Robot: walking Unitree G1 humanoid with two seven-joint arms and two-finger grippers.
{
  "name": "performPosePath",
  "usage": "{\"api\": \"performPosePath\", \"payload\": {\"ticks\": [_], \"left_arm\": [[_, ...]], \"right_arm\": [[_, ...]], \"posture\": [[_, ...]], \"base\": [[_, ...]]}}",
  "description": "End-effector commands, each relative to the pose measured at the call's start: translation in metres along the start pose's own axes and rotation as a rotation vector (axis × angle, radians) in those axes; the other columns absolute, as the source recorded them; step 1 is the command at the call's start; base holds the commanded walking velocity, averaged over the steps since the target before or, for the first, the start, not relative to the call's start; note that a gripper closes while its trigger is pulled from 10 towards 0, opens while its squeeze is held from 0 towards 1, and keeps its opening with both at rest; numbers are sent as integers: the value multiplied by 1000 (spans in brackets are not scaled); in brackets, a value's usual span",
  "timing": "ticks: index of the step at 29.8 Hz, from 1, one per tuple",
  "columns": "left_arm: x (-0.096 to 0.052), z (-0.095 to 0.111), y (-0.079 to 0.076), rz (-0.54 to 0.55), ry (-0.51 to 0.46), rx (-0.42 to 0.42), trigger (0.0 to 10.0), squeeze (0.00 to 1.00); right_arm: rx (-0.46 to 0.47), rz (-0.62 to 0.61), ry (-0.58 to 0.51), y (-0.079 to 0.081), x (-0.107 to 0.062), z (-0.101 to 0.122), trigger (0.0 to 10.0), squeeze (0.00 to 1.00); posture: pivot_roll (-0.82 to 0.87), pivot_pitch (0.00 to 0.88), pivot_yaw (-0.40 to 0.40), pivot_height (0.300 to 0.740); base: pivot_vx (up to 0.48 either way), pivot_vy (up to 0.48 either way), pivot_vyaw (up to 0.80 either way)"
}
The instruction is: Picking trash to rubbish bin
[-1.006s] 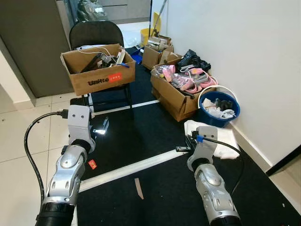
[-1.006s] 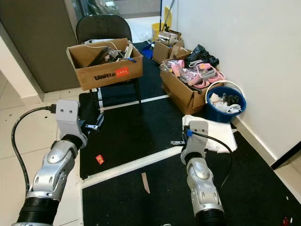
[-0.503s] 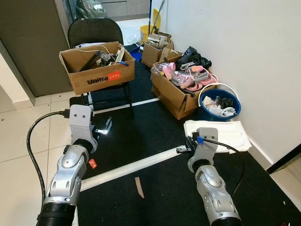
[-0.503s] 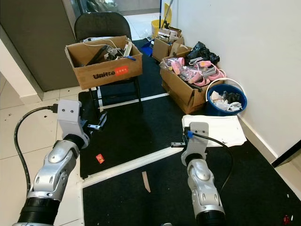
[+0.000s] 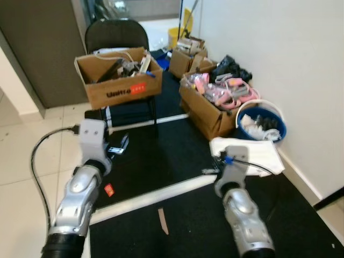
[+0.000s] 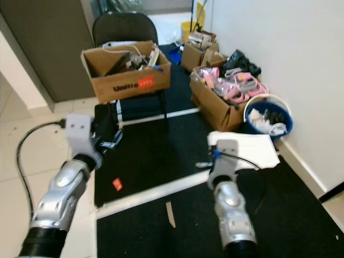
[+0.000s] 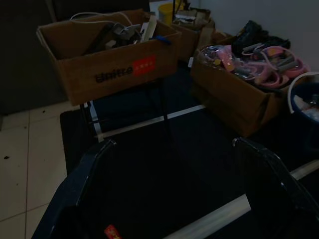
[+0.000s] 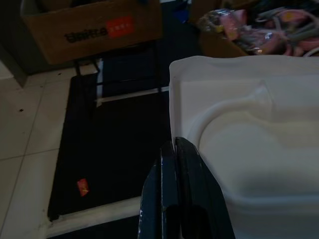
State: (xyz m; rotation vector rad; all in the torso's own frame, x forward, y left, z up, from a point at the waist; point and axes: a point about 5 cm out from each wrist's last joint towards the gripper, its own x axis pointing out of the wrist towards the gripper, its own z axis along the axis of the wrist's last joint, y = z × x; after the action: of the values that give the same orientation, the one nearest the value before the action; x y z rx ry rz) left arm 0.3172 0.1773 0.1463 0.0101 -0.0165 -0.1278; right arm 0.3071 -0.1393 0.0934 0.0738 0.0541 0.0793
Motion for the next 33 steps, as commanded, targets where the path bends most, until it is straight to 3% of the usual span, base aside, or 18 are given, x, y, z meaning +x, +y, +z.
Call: {"api": "performPosePath", "payload": {"ticks": [1,33], "left_arm": [[-2,-4,-2,-15,21,-12,10000,0],[-3,-4,-2,-25,23,-7,10000,0]], "right_arm": [[-7,-27,19,-9,-2,-5,10000,0],[-7,-18,17,-6,0,-4,10000,0]], "posture": [[2,146,35,740],[5,144,31,740]], "base": [[315,0,0],[362,0,0]]}}
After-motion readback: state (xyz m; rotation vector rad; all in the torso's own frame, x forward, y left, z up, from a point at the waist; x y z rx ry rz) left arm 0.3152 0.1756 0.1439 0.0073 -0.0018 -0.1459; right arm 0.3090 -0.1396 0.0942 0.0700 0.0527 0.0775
